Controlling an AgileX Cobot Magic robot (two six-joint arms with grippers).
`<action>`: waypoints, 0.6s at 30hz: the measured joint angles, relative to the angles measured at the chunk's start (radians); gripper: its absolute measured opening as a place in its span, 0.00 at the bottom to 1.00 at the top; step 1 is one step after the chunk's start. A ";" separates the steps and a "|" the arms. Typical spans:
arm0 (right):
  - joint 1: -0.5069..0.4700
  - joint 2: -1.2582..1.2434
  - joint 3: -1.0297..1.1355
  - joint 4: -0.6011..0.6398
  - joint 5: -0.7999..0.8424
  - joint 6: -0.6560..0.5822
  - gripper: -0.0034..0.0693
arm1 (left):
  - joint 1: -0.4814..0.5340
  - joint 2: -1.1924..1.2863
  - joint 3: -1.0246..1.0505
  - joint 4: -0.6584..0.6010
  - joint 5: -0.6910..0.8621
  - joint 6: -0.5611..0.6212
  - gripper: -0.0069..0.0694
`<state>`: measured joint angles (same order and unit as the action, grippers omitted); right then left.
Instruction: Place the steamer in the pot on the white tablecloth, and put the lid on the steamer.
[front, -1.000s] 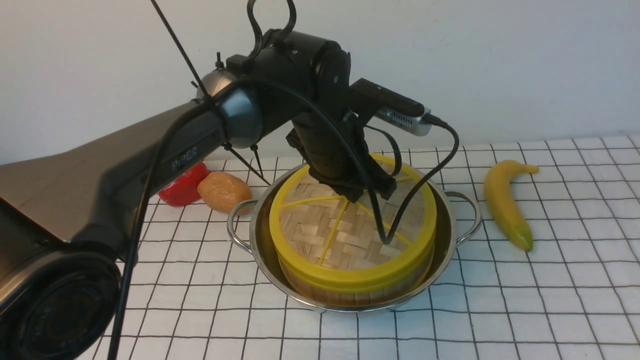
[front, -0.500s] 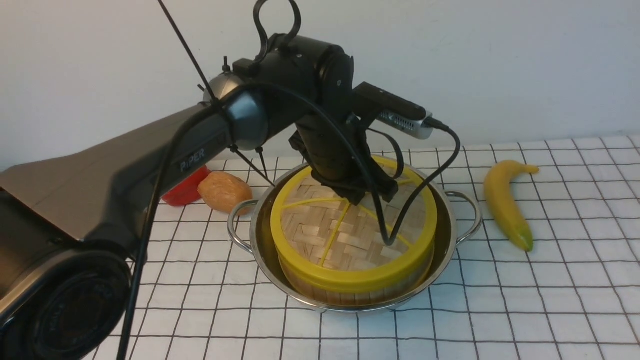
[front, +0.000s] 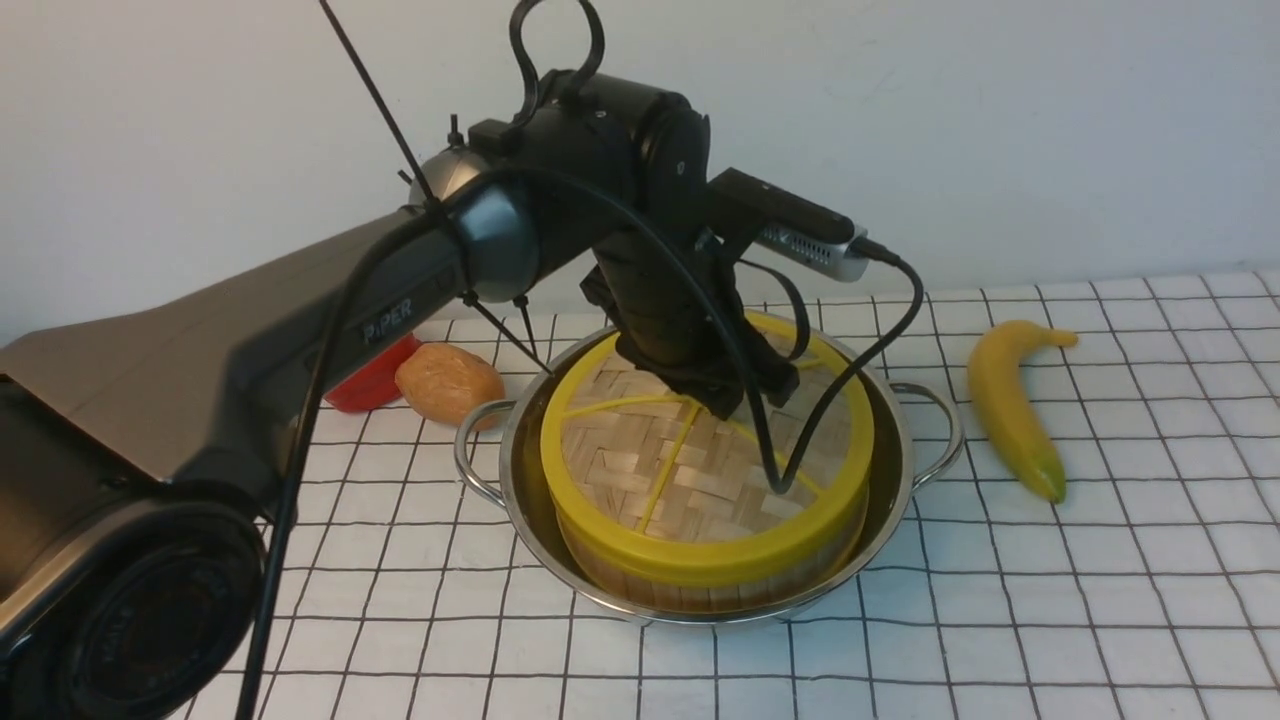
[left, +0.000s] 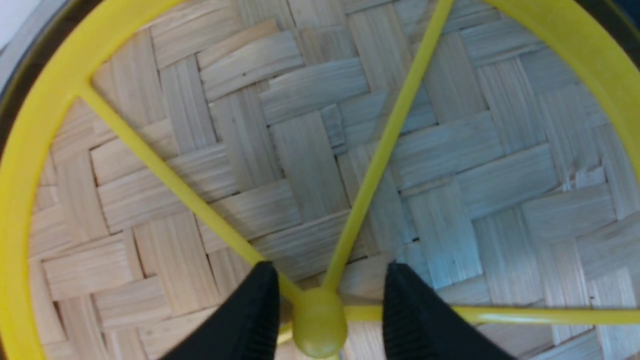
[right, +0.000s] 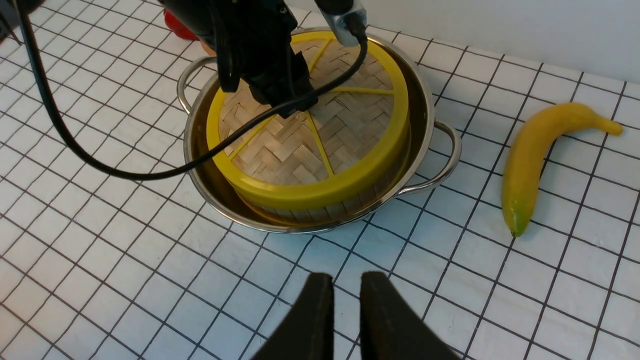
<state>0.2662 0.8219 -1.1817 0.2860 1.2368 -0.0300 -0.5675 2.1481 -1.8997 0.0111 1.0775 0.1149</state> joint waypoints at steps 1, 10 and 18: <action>0.000 0.000 0.000 0.000 0.000 0.000 0.19 | 0.000 -0.006 0.000 0.010 0.008 0.000 0.53; 0.000 0.000 0.000 0.000 0.000 0.000 0.19 | 0.000 -0.118 -0.083 0.184 0.105 0.000 0.57; 0.000 0.000 0.000 0.000 0.000 -0.007 0.20 | 0.000 -0.399 -0.099 0.300 0.132 -0.027 0.10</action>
<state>0.2662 0.8219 -1.1817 0.2860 1.2368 -0.0372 -0.5675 1.7494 -1.9990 0.3109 1.2094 0.0882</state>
